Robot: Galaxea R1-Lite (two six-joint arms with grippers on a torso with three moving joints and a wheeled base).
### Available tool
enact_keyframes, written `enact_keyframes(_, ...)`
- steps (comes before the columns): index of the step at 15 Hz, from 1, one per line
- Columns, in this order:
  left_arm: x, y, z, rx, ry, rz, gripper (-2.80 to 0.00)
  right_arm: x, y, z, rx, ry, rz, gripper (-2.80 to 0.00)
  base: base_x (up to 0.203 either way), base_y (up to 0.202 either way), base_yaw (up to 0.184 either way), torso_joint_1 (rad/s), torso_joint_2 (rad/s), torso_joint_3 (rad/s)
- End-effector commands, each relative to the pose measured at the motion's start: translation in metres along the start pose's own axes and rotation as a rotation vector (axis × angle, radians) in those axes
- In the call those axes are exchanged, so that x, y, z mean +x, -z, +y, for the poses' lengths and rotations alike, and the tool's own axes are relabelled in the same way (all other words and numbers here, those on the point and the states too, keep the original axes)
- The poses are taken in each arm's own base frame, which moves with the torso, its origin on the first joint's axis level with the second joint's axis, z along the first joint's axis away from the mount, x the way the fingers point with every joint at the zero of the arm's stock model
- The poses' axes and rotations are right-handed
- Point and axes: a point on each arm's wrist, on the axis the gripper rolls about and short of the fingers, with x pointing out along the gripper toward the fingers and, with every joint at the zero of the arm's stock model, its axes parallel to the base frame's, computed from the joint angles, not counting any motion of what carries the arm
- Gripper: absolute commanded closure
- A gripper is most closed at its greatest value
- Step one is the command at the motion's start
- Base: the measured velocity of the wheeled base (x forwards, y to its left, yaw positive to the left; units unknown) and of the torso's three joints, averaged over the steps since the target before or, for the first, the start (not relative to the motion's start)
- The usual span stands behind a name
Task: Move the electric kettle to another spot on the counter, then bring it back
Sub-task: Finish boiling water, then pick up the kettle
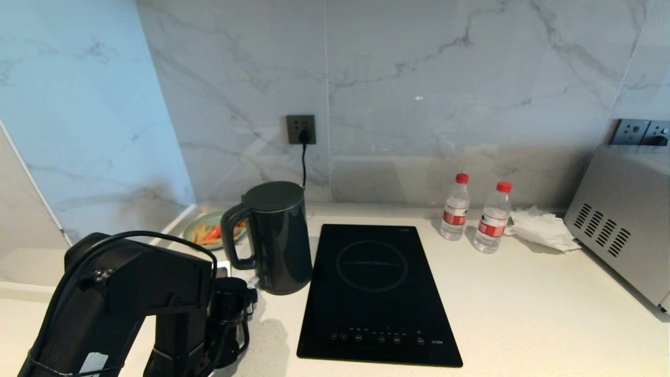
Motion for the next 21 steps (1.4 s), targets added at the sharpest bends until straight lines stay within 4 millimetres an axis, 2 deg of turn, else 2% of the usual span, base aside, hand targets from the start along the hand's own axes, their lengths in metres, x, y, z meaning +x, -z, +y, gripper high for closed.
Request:
enact_keyframes(1, 0.000, -0.002, 0.000, -0.008, -0.003, -0.009, -2.80, 0.000, 0.000, 0.000, 0.000, 0.000, 0.000, 0.00, 0.000, 0.000, 0.000, 0.000, 0.00, 0.000)
enact_keyframes(6, -0.014, 0.012, 0.015, 0.042, -0.016, 0.063, -2.80, 0.000, 0.000, 0.000, 0.000, 0.000, 0.000, 0.00, 0.000, 0.000, 0.000, 0.000, 0.00, 0.000)
enact_keyframes(8, -0.025, 0.016, 0.023, 0.057, -0.019, 0.100, -2.80, 0.000, 0.000, 0.000, 0.000, -0.001, -0.001, 0.00, 0.000, 0.000, 0.000, 0.000, 0.00, 0.000)
enact_keyframes(10, -0.042, 0.014, 0.028, 0.047, 0.000, 0.119, -2.80, 0.000, 0.000, 0.000, 0.000, -0.001, -0.001, 0.00, 0.000, 0.000, 0.000, 0.000, 0.00, 0.000)
enact_keyframes(15, -0.065, 0.010, 0.029, 0.075, 0.047, 0.125, -2.80, 0.000, 0.000, 0.000, 0.000, 0.000, 0.000, 0.00, 0.000, 0.000, 0.000, 0.000, 0.00, 0.000)
enact_keyframes(17, -0.079, 0.001, 0.027, 0.072, 0.079, 0.102, -2.80, 0.000, 0.000, 0.000, 0.000, 0.000, 0.000, 0.00, 0.000, 0.000, 0.000, 0.000, 0.00, 0.000)
enact_keyframes(21, -0.110, -0.029, 0.027, 0.020, 0.169, 0.014, -2.80, 0.000, 0.000, 0.000, 0.000, 0.000, -0.001, 0.00, 0.000, 0.000, 0.000, 0.000, 0.00, 0.000)
